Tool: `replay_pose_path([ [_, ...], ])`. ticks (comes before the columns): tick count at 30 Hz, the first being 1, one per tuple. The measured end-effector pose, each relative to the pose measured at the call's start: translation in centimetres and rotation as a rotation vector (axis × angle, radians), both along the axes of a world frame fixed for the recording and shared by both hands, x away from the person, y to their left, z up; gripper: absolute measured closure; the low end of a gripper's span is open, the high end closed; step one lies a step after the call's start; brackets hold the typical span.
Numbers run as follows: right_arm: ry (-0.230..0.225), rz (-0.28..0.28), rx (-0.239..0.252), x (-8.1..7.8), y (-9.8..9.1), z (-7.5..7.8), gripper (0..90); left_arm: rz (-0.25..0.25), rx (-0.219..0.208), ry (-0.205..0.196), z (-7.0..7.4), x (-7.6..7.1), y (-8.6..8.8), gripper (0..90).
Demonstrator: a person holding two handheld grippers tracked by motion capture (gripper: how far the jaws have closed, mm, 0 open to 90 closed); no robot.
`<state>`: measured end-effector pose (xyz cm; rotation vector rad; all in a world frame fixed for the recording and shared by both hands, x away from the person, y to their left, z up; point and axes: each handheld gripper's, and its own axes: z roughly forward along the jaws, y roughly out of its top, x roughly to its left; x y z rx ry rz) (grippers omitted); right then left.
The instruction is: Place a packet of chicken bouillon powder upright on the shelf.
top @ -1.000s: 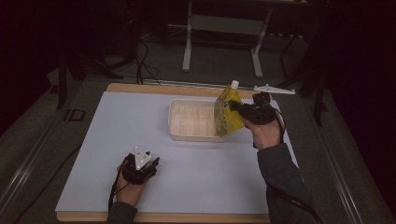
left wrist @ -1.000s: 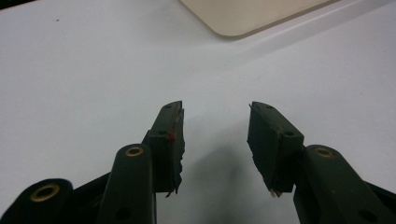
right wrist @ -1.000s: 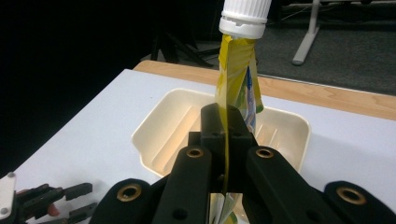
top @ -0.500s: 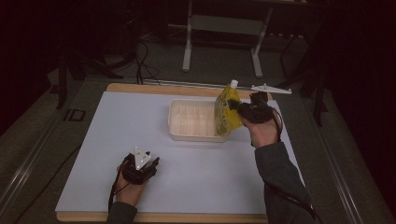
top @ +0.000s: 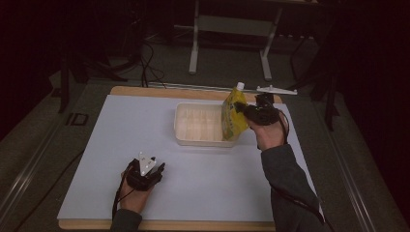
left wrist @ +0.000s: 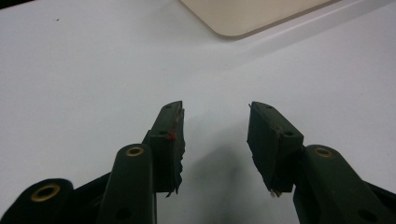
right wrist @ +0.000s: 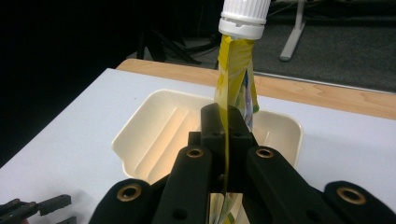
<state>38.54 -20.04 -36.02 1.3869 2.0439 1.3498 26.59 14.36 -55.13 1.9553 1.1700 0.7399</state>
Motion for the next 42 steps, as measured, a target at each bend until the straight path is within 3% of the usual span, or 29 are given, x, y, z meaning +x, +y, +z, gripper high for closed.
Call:
replay_pose_path([
  [17,0.072,-0.052,-0.018,1.6,0.7,0.0,89.9,-0.002,-0.001,-0.001,0.0,0.0,0.0,55.5],
  [32,0.12,-0.067,-0.043,2.7,1.2,0.5,89.8,-0.002,-0.002,-0.001,0.0,0.0,0.0,55.5],
  [42,0.146,-0.087,-0.032,3.5,1.2,0.6,88.8,-0.003,-0.002,0.0,0.0,0.0,0.0,55.5],
])
